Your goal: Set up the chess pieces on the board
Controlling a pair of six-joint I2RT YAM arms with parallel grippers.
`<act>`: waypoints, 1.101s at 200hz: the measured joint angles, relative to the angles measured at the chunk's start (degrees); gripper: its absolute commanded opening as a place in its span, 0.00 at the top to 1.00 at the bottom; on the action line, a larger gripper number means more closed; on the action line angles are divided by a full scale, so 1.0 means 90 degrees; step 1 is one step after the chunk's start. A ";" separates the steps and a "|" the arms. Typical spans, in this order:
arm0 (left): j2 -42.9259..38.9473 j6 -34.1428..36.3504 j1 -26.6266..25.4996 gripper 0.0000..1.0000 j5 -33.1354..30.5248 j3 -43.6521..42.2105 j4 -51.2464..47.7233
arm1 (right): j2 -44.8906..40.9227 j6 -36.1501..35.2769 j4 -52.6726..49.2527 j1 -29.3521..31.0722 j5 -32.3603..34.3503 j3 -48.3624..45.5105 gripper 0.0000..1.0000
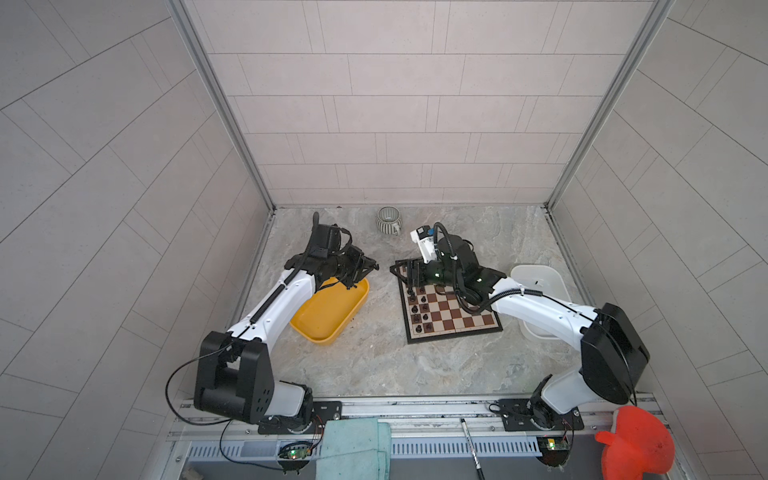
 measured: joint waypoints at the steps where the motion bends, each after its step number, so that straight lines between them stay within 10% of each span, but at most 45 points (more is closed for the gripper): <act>1: 0.0000 -0.0010 -0.0005 0.76 0.0007 0.0000 0.0010 | 0.0024 0.0007 0.0022 0.0007 0.0005 0.0010 0.39; 220: -0.0114 -0.0345 -0.0284 0.76 0.0318 0.0097 0.0342 | 0.0780 0.0425 0.0590 0.0066 -0.0238 0.0432 0.83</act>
